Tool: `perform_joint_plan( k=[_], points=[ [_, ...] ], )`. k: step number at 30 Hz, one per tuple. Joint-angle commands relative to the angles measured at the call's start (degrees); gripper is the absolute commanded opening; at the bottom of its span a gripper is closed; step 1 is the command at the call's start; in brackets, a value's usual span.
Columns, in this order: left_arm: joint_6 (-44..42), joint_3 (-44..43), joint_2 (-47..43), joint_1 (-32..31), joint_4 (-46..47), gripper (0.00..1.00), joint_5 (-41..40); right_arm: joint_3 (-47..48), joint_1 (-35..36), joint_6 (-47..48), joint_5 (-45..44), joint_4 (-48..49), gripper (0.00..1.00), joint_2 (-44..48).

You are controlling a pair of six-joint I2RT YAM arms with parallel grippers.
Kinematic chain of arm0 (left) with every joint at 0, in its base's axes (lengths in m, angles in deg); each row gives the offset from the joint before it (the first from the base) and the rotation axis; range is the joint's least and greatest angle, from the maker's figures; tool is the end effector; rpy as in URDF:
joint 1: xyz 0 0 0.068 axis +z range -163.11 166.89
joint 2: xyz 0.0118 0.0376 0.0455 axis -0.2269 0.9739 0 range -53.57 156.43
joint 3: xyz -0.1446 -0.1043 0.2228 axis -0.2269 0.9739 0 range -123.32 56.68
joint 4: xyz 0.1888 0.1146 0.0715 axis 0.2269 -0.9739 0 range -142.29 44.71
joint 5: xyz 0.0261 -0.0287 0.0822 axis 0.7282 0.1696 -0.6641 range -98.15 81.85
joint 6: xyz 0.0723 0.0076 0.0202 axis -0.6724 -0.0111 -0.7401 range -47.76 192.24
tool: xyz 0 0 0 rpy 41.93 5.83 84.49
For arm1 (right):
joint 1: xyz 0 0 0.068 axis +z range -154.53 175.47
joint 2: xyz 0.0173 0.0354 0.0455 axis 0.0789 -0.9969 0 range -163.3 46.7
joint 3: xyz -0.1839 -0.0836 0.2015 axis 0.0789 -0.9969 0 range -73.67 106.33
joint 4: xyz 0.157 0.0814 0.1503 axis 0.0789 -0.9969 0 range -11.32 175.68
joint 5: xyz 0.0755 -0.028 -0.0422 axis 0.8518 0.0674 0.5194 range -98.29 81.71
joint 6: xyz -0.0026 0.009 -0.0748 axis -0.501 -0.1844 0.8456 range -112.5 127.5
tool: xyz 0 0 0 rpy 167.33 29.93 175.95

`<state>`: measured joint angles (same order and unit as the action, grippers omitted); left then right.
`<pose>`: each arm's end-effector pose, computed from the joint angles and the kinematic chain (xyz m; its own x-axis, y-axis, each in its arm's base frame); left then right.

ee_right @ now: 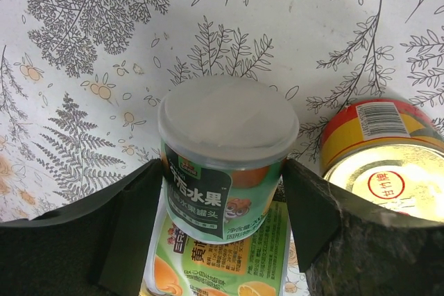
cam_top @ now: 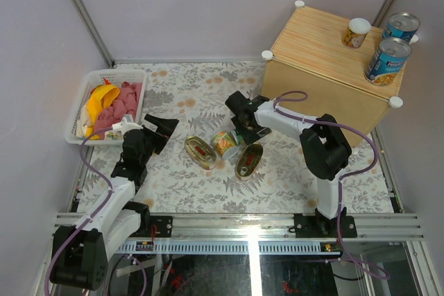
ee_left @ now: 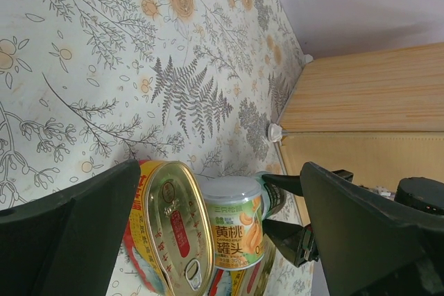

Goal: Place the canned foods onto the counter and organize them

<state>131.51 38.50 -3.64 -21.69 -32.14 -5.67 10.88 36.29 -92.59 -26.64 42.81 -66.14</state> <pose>0.1827 -0.0302 0.2201 -0.3241 -0.8196 -0.4724 -0.1744 0.5426 -0.8217 0.3062 0.2380 0.1933 -0.4095 0.8811 -0.2367 0.8004 0.4715 0.3702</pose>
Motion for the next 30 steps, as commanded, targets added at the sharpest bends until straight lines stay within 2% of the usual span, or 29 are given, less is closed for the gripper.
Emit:
perform_joint_plan(
  k=[1, 4, 9, 12, 17, 24, 30],
  points=[
    [-1.6, -1.0, 0.6, -0.1, 1.1, 1.0, -0.4, -0.6, -0.4, -0.1, -3.5, -0.1, 0.73, -0.8],
    [-1.4, -0.6, 1.0, -0.1, 1.7, 1.0, -0.5, -1.5, -0.5, 0.2, -3.5, 0.6, 0.68, -1.0],
    [-1.2, -0.1, 1.1, -0.1, 2.0, 1.0, -0.5, -3.7, -0.4, 1.6, -3.6, 2.7, 0.4, -0.7],
    [-1.2, 0.0, 0.9, 0.0, 1.8, 1.0, -0.5, -4.4, -0.4, 3.3, -3.5, 3.0, 0.27, -0.3],
    [-1.1, 0.1, 0.5, 0.1, 1.5, 1.0, -0.5, -5.6, 1.0, 9.1, -6.7, 5.1, 0.0, 1.1],
    [-0.8, -0.3, 0.1, 0.1, 1.4, 1.0, -0.4, -7.0, 6.2, 23.3, -17.8, 11.3, 0.0, 4.0],
    [-0.6, -0.6, -0.4, 0.1, 1.0, 1.0, -0.2, -13.3, 8.7, 35.8, -23.1, 22.2, 0.0, 6.8]
  ],
)
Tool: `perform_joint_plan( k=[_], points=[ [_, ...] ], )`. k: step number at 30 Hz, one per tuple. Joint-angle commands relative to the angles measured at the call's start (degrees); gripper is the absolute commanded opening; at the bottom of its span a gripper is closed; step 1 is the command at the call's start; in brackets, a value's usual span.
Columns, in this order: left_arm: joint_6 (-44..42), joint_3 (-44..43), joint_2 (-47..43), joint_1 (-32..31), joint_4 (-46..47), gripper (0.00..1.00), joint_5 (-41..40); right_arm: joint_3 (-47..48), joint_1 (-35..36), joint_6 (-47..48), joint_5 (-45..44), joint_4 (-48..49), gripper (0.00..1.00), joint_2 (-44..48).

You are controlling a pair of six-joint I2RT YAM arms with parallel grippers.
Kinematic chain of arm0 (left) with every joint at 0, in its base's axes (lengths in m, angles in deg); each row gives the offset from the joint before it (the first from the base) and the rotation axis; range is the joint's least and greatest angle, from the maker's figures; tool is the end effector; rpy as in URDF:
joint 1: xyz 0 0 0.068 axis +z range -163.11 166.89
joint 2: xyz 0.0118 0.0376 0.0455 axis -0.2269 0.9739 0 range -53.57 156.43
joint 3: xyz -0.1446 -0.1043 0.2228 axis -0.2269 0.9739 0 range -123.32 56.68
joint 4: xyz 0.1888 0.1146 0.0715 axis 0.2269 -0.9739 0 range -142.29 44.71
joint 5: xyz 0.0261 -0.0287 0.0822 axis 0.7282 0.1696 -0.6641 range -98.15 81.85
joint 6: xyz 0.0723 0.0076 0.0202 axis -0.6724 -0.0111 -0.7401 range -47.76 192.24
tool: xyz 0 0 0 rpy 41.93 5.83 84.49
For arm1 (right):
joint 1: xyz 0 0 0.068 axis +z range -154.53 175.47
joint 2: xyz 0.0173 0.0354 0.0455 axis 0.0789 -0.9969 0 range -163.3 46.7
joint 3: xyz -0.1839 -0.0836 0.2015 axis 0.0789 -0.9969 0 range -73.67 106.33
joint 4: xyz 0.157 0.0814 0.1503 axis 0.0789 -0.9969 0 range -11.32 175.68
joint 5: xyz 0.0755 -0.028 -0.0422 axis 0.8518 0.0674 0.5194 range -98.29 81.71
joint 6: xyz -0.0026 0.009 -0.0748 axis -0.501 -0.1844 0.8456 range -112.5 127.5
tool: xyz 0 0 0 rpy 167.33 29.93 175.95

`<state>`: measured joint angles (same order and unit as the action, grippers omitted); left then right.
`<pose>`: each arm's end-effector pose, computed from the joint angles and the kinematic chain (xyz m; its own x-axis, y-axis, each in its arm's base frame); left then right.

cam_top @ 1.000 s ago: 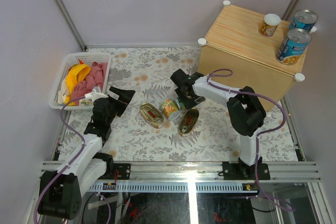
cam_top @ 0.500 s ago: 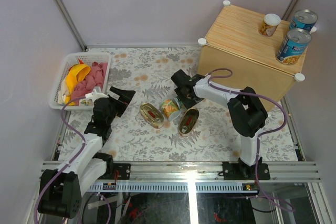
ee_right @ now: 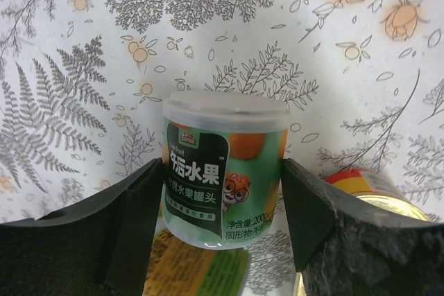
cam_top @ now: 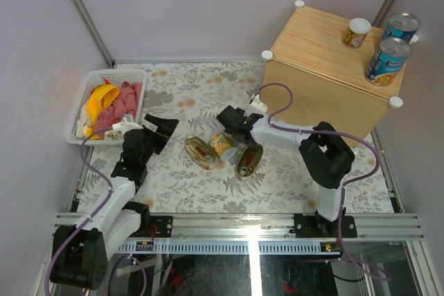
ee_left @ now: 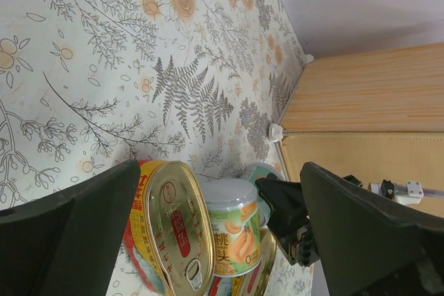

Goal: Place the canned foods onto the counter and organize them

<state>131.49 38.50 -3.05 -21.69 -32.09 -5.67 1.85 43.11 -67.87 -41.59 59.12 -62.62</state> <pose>0.1838 -0.0304 0.2185 -0.3286 -0.8187 -0.4708 -0.1820 0.5441 -0.8191 0.2854 0.2611 0.1955 -0.5684 0.5769 -0.5866 0.4569 0.8142 0.3581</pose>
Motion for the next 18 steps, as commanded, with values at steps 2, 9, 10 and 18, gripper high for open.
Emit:
perform_joint_plan(
  k=[2, 9, 10, 18],
  points=[
    [-0.7, -0.8, -1.3, 0.2, 0.5, 1.0, -0.2, -7.1, 2.7, 15.0, -10.2, 10.0, 0.0, 4.6],
    [-0.7, -1.1, -1.0, 0.2, 0.4, 1.0, 0.1, -10.8, 4.4, 30.1, -11.4, 20.3, 0.0, 7.8],
    [-0.6, -1.2, -0.9, 0.2, 0.6, 1.0, 0.2, -10.9, 4.6, 31.8, -10.5, 21.2, 0.0, 8.0],
    [0.0, -1.3, 0.2, 0.1, 2.2, 1.0, 0.4, 2.0, 4.6, 40.2, -1.5, 8.6, 0.0, 1.0]
  ],
)
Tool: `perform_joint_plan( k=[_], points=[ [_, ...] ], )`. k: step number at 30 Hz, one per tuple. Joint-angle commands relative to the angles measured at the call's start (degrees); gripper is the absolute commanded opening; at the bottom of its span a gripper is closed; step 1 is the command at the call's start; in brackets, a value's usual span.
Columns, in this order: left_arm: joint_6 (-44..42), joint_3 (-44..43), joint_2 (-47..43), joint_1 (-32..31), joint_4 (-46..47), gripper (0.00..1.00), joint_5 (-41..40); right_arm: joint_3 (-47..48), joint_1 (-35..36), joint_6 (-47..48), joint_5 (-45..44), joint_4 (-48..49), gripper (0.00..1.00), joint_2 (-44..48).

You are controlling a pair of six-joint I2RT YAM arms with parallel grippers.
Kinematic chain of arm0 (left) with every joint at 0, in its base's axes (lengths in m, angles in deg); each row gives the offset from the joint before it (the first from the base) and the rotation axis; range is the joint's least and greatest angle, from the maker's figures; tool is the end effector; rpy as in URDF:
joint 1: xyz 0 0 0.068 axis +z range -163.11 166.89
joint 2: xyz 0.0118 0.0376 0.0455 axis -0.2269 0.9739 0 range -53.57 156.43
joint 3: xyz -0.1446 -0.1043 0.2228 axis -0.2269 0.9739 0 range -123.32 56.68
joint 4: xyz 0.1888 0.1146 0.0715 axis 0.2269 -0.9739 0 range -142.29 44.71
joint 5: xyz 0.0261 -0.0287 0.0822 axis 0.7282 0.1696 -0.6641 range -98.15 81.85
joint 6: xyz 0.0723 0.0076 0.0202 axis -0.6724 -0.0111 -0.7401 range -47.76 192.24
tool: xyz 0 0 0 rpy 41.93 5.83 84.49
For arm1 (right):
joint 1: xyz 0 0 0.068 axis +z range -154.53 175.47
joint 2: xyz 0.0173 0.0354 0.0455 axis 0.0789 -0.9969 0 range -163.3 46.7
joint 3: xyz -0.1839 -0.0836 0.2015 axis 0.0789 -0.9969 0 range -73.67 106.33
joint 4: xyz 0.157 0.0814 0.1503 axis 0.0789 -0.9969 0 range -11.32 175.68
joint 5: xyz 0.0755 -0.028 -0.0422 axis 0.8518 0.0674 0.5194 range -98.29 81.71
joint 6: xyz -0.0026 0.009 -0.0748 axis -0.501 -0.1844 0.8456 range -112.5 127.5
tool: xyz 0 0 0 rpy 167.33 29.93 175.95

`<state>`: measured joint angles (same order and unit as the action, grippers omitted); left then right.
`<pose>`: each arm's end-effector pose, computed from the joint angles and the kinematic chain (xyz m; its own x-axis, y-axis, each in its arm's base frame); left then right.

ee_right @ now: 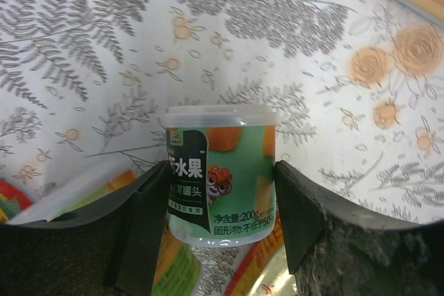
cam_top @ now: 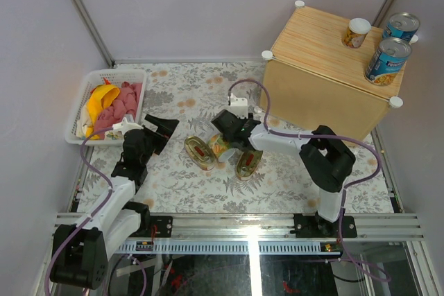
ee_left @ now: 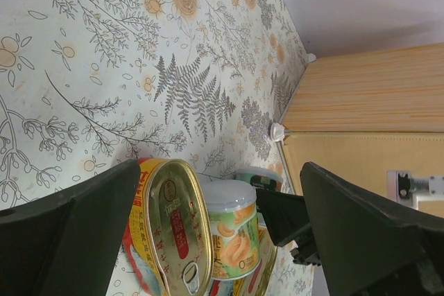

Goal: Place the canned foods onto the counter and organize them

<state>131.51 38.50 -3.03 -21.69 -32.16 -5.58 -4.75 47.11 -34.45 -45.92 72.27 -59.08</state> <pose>0.1838 -0.0305 0.2183 -0.3305 -0.8186 -0.4698 -0.1826 0.5438 -0.8191 0.2673 0.2751 0.2044 -0.6082 0.0848 -0.7893 0.0374 0.9962 0.0782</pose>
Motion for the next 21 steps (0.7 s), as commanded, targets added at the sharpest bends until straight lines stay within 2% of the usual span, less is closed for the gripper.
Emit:
perform_joint_plan(
  k=[1, 10, 11, 14, 17, 21],
  points=[
    [0.0, -1.2, 0.1, 0.2, 2.3, 1.0, 0.2, 9.3, 0.6, 7.8, 3.7, -5.7, 0.0, -3.1],
    [0.4, -0.8, 0.4, 0.3, 3.6, 1.0, -0.6, 7.1, 0.6, 21.7, 9.2, -4.9, 0.01, -0.9],
    [0.4, -0.8, 0.5, 0.4, 3.6, 1.0, -0.6, 7.1, 0.6, 22.7, 9.5, -5.3, 0.06, -0.7],
    [0.5, -0.9, 0.8, 0.3, 3.8, 1.0, -0.7, 8.3, 0.5, 25.1, 10.1, -7.1, 0.33, -0.5],
    [0.5, -1.1, 1.0, 0.4, 3.9, 1.0, -0.8, 10.5, 0.1, 27.0, 10.9, -9.1, 0.54, -0.9],
    [0.3, -1.5, 1.3, 0.4, 3.7, 1.0, -0.6, 13.8, -1.5, 28.2, 15.5, -12.1, 0.69, -2.1]
  ],
)
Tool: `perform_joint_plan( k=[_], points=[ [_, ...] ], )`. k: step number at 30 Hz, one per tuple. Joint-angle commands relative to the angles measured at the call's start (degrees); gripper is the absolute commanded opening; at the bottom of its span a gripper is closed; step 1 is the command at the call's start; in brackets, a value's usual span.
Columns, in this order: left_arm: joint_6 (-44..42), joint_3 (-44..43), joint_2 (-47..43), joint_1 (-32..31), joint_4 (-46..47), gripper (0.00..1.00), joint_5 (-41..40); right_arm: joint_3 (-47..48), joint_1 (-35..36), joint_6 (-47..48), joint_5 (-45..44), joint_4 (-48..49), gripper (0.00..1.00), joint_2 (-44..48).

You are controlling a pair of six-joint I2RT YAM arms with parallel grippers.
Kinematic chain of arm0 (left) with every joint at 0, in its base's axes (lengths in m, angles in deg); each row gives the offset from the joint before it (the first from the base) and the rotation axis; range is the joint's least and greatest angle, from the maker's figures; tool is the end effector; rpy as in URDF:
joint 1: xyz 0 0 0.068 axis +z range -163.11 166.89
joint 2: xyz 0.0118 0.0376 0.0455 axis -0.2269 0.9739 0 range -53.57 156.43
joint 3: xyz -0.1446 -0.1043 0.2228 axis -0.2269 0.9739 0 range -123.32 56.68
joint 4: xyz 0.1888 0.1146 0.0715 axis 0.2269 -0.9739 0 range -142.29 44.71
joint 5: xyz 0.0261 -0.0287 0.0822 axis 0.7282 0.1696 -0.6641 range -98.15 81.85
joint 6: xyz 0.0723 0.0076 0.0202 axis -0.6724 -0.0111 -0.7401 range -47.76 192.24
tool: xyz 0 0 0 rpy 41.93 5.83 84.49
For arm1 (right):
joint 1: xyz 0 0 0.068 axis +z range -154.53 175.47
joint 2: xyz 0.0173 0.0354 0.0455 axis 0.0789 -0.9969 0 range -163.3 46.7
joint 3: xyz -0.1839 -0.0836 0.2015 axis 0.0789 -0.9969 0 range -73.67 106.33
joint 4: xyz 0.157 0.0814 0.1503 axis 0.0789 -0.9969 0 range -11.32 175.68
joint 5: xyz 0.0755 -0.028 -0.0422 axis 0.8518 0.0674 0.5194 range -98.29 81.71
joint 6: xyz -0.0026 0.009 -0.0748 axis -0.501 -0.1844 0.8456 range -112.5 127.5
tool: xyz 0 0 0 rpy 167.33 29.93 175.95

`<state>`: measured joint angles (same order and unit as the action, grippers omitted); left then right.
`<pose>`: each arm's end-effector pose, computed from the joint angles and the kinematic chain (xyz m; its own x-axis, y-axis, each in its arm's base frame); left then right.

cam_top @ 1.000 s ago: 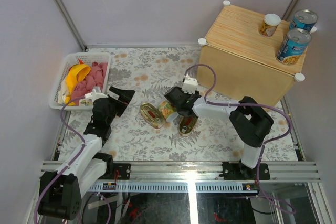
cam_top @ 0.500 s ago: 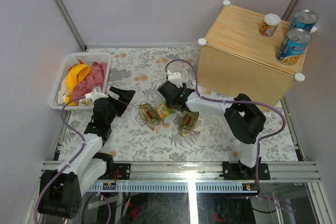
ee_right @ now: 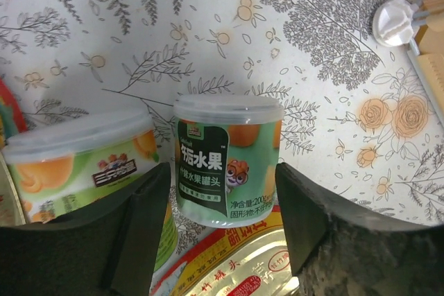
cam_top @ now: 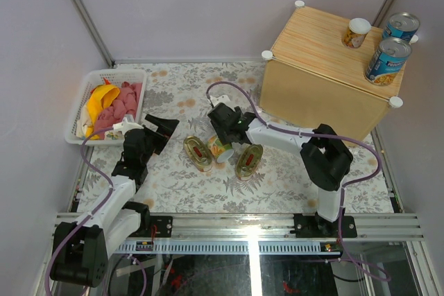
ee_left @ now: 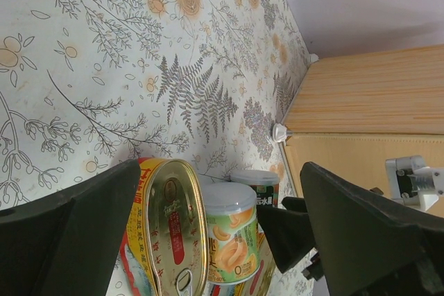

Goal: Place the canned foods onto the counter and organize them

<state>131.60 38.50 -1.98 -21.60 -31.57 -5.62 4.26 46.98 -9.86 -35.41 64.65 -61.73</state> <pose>0.1862 -0.0305 0.2166 -0.3321 -0.8195 -0.4670 -0.1908 0.5433 -0.8176 0.2737 0.2975 0.2174 -0.6203 -0.3532 -0.7003 -0.3510 0.9235 -0.1549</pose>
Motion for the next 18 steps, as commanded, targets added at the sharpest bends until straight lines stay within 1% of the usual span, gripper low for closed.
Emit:
perform_joint_plan(
  k=[1, 4, 7, 14, 18],
  points=[
    [0.2, -1.6, 0.3, 0.5, 3.0, 1.0, -0.6, 5.7, -1.9, 3.7, 6.5, -5.3, 0.73, 0.2],
    [-0.1, -1.8, 0.2, 0.6, 2.6, 1.0, -0.6, 8.3, -3.3, 4.1, 9.9, -7.4, 0.79, -1.1],
    [0.0, -1.7, 0.2, 0.8, 2.5, 1.0, -0.4, 11.1, -4.4, 4.6, 11.3, -9.7, 0.81, -2.8],
    [0.1, -1.8, 1.1, 0.9, 3.0, 1.0, -0.1, 17.9, -7.9, 5.2, 18.6, -15.5, 0.82, -6.7],
    [0.4, -1.8, 1.7, 0.9, 3.4, 1.0, -0.1, 20.9, -8.4, 5.1, 19.4, -19.1, 0.82, -8.9]
  ],
)
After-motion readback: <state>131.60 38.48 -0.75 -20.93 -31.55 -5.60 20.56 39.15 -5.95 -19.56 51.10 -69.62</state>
